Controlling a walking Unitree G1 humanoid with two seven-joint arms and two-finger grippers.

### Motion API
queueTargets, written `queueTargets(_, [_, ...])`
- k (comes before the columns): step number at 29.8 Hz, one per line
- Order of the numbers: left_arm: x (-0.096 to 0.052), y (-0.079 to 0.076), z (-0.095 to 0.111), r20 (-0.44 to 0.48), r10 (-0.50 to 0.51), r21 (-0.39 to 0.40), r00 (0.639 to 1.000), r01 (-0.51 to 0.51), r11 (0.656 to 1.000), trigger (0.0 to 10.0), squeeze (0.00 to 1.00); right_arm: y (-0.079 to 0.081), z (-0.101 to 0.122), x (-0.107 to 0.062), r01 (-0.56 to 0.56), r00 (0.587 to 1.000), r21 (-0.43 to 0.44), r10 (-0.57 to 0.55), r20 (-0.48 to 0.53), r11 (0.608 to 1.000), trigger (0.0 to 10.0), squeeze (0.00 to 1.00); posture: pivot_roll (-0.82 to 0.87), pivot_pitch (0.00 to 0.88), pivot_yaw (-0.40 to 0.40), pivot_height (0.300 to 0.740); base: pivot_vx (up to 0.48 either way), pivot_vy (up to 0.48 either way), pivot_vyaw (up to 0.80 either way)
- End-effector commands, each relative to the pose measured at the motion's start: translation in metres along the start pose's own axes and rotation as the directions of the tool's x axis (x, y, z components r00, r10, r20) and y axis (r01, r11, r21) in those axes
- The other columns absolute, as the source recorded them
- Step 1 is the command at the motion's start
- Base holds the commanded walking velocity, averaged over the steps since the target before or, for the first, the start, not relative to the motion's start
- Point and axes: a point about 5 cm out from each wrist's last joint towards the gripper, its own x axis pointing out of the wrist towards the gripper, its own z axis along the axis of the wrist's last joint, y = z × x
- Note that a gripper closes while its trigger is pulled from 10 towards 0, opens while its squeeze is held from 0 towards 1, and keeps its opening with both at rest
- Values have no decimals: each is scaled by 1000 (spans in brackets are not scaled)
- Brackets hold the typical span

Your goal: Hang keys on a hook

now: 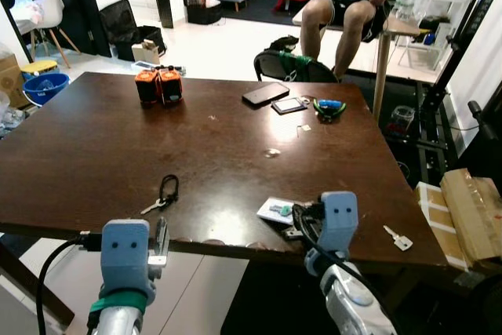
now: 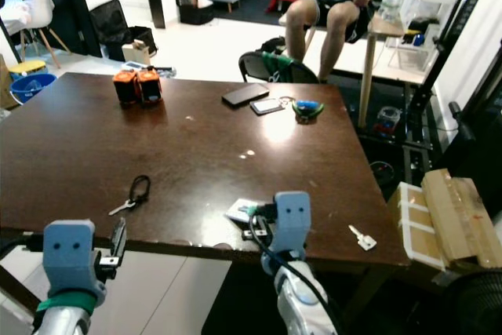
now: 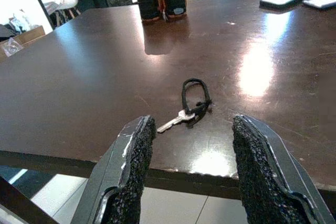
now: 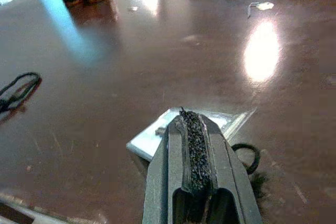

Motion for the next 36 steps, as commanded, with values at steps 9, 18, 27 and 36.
queueTargets(9, [0,-2,-7,-35,-31,-17,999,30,999,10000,0,-6,-6,-5,58,998,10,-58,3,998,10000,0,-131,102,97,740,0,0,0])
queueTargets(18, [3,-5,3,22,-42,64,999,40,997,10000,0,8,0,-4,-24,999,-76,27,44,997,10000,0,-138,111,98,740,0,0,0])
queueTargets(27, [16,-7,6,30,-73,35,997,72,997,10000,0,11,0,-3,-34,998,-83,38,41,996,10000,0,-146,115,98,740,0,0,0])
queueTargets(36, [11,-3,1,20,-105,-28,994,105,994,10000,0,12,-2,-1,-45,998,-71,47,31,996,10000,0,-138,118,92,740,0,0,0])
